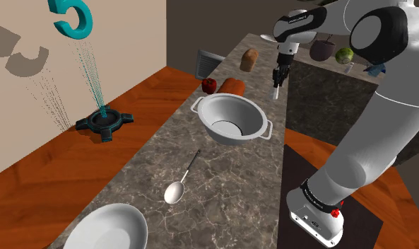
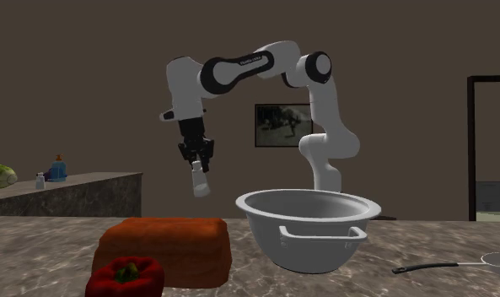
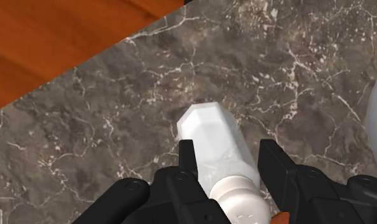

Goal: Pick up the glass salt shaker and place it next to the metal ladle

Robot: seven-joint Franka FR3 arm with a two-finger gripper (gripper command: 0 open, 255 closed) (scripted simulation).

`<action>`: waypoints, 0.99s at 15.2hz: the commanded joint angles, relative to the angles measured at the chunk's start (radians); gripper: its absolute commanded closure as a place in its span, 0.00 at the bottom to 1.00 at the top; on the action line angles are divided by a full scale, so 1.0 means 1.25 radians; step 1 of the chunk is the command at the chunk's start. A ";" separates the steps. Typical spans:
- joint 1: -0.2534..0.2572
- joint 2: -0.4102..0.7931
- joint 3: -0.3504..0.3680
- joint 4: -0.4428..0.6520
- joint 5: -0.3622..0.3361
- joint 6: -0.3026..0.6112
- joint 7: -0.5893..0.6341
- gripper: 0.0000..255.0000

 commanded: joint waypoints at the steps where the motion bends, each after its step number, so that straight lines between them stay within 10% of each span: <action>1: 0.001 -0.007 -0.001 0.013 -0.003 -0.019 0.001 1.00; 12: 0.002 -0.030 -0.003 0.095 -0.012 -0.122 0.002 1.00; 15: 0.036 -0.114 0.014 -0.006 -0.037 -0.102 0.058 1.00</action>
